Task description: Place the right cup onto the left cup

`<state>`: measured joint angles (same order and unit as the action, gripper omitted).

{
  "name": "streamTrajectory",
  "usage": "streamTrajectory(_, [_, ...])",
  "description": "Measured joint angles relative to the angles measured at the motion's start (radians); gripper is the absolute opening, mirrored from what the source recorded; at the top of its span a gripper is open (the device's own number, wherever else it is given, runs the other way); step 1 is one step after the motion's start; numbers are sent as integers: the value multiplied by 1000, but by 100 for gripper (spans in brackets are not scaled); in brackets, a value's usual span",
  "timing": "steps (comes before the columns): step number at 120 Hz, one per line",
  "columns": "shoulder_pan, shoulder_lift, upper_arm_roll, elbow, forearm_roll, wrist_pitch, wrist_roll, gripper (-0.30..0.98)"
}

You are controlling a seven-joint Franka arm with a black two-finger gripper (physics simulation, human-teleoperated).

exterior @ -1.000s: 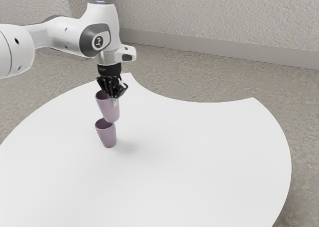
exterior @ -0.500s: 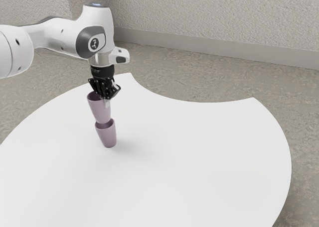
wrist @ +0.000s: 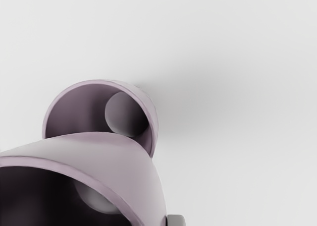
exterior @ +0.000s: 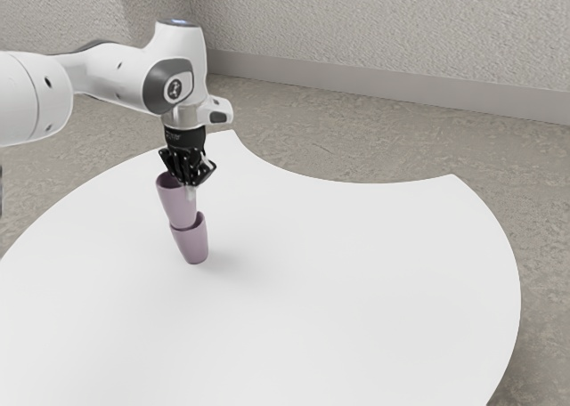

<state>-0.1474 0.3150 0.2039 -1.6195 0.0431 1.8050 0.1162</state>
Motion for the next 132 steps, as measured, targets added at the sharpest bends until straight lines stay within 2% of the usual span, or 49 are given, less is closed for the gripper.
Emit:
streamTrajectory(106, [40, 160, -3, 120, -15, 5, 6, -10])
streamTrajectory(132, [38, 157, -4, 120, -27, 0, 5, 24])
